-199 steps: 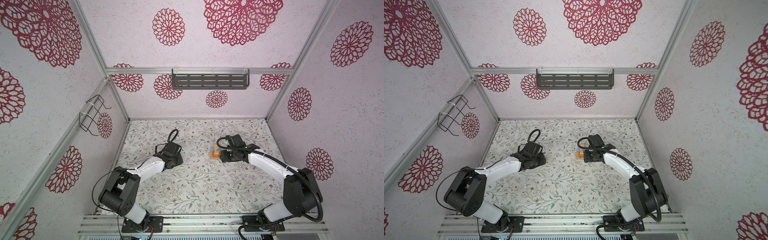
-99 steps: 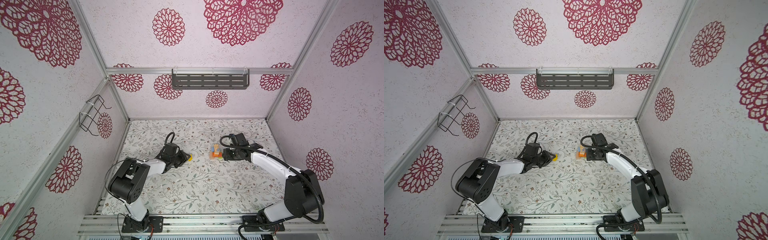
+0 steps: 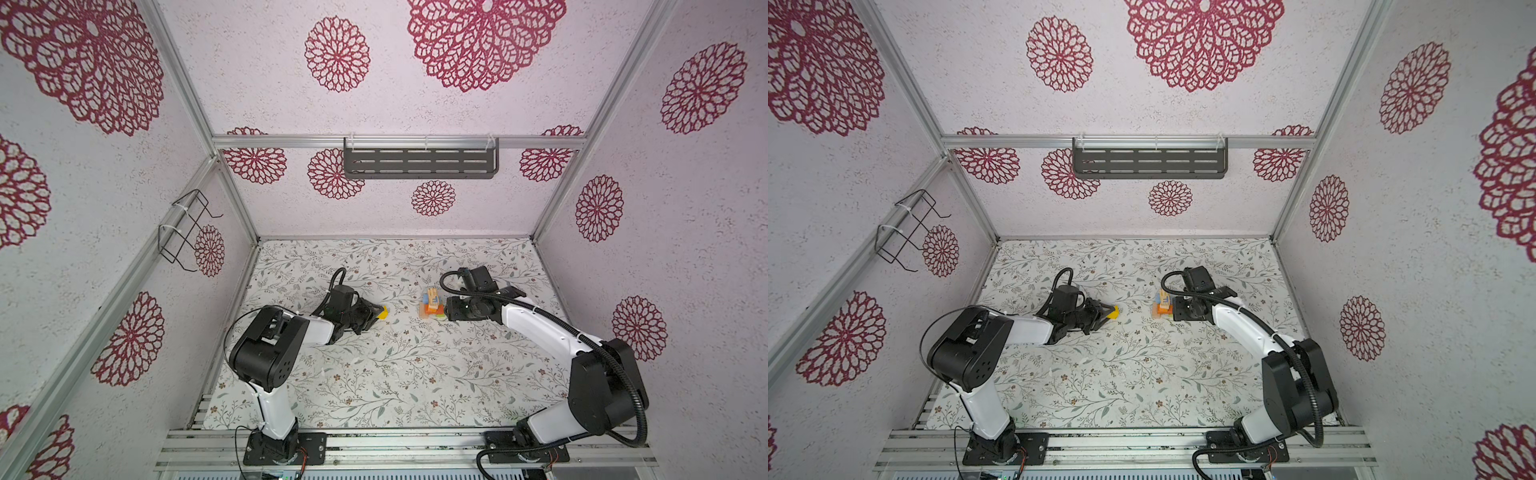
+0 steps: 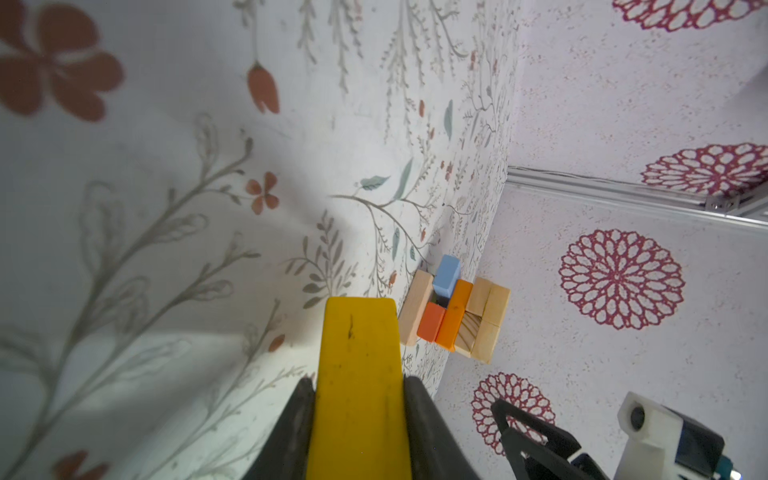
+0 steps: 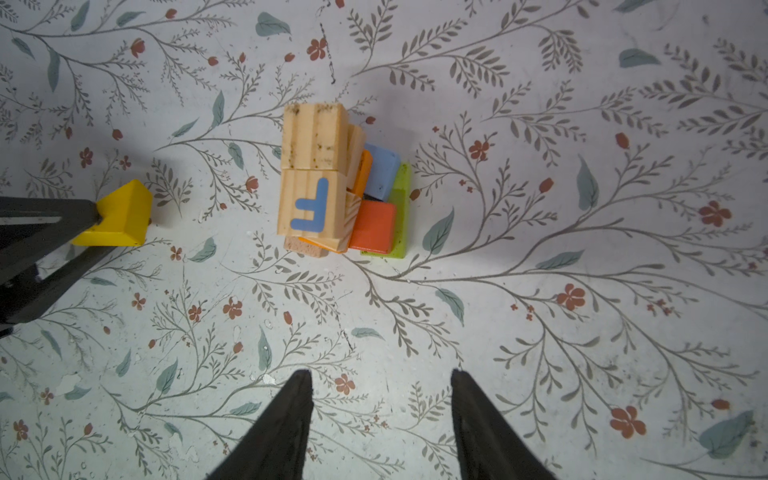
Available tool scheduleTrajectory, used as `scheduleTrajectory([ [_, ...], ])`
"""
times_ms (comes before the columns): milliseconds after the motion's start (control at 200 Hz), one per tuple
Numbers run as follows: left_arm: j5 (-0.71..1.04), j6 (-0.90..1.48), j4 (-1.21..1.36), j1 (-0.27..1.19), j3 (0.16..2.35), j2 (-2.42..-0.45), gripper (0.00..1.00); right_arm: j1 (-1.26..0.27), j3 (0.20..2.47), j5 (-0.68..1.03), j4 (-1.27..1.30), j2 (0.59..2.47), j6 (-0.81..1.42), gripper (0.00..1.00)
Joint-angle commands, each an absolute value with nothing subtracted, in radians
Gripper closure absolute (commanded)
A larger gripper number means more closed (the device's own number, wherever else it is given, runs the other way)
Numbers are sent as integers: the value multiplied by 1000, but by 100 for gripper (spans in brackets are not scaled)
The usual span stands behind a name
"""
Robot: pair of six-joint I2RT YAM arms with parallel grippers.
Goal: Build the wood block tower
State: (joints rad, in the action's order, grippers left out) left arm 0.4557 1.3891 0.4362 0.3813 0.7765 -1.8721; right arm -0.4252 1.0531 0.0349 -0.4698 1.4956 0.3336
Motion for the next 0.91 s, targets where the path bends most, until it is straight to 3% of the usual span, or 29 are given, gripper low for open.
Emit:
scheduleTrajectory([
  [0,503,1510,570,368,780,-1928,79,-415,1062,25,-463,1467,338,43],
  [330,509,1663,717,342,760,-2030,79,-407,1052,16,-446,1467,352,43],
  [465,509,1726,815,337,751,-2067,73,-406,1052,19,-442,1470,351,42],
  [901,508,1688,776,332,749,-2047,49,-405,1051,16,-442,1468,348,40],
])
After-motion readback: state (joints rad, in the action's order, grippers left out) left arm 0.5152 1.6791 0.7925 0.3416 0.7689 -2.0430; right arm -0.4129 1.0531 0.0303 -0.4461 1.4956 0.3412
